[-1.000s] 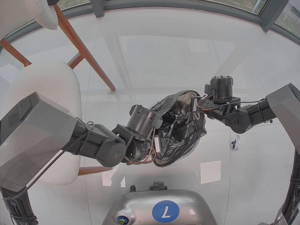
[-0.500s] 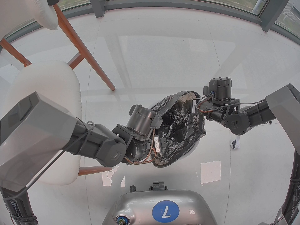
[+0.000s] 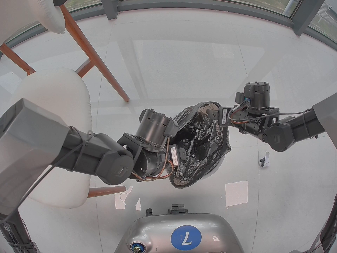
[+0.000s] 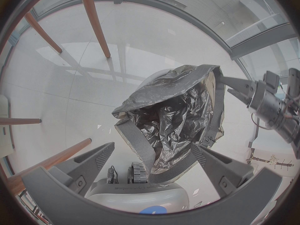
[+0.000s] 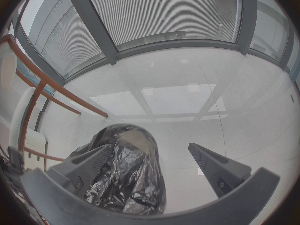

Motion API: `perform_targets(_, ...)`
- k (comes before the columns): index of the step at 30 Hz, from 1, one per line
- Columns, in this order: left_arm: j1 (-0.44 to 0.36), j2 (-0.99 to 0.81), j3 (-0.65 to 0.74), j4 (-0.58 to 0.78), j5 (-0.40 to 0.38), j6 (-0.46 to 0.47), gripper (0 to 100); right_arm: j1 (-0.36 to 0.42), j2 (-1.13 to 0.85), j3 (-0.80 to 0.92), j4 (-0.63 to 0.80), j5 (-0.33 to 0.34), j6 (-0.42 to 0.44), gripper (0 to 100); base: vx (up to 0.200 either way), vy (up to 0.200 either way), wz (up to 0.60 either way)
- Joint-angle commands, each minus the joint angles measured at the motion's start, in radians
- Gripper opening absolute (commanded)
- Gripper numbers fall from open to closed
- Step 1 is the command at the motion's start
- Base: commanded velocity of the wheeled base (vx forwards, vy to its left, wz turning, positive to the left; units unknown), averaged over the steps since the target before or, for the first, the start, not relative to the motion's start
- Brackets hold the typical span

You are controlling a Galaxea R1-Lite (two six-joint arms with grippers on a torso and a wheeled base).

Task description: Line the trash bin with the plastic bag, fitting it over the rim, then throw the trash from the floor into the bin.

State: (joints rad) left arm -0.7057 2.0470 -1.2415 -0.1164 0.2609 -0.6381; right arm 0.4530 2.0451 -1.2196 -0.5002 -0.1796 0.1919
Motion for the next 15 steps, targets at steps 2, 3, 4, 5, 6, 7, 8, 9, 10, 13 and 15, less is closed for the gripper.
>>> perform_targets(2,0.003,-0.120,0.099,-0.002,0.001,-0.002,100,0.019,-0.164,0.222,-0.001,-0.001,0.003,100,0.000,0.000,0.00)
perform_targets(3,0.003,-0.137,0.116,-0.003,0.001,-0.003,100,0.018,-0.171,0.244,-0.003,-0.003,0.004,100,0.000,0.000,0.00)
perform_targets(4,0.003,-0.162,0.134,-0.003,0.000,-0.008,100,0.013,-0.174,0.259,-0.004,-0.006,0.004,100,0.000,0.000,0.00)
perform_targets(5,0.003,-0.174,0.140,-0.003,0.000,-0.015,100,0.012,-0.172,0.261,-0.004,-0.008,0.006,100,0.000,0.000,0.00)
perform_targets(6,0.003,-0.185,0.145,-0.003,-0.002,-0.025,100,0.012,-0.171,0.261,-0.003,-0.011,0.006,100,0.000,0.000,0.00)
perform_targets(7,0.003,-0.199,0.151,-0.003,-0.003,-0.038,100,0.010,-0.168,0.261,-0.003,-0.012,0.012,100,0.000,0.000,0.00)
perform_targets(8,0.003,-0.211,0.158,-0.003,-0.005,-0.046,100,0.010,-0.166,0.259,-0.003,-0.014,0.021,100,0.000,0.000,0.00)
perform_targets(9,0.003,-0.215,0.160,-0.003,-0.006,-0.048,100,0.010,-0.164,0.258,-0.001,-0.015,0.027,100,0.000,0.000,0.00)
perform_targets(10,0.005,-0.223,0.163,-0.005,-0.014,-0.048,100,0.010,-0.160,0.256,-0.001,-0.015,0.037,100,0.000,0.000,0.00)
perform_targets(13,0.025,-0.214,0.163,-0.043,-0.045,-0.040,100,0.010,-0.152,0.261,-0.003,-0.020,0.041,100,0.000,0.000,0.00)
perform_targets(15,0.029,-0.209,0.163,-0.094,-0.058,-0.025,100,0.012,-0.152,0.265,-0.003,-0.026,0.041,100,0.000,0.000,0.00)
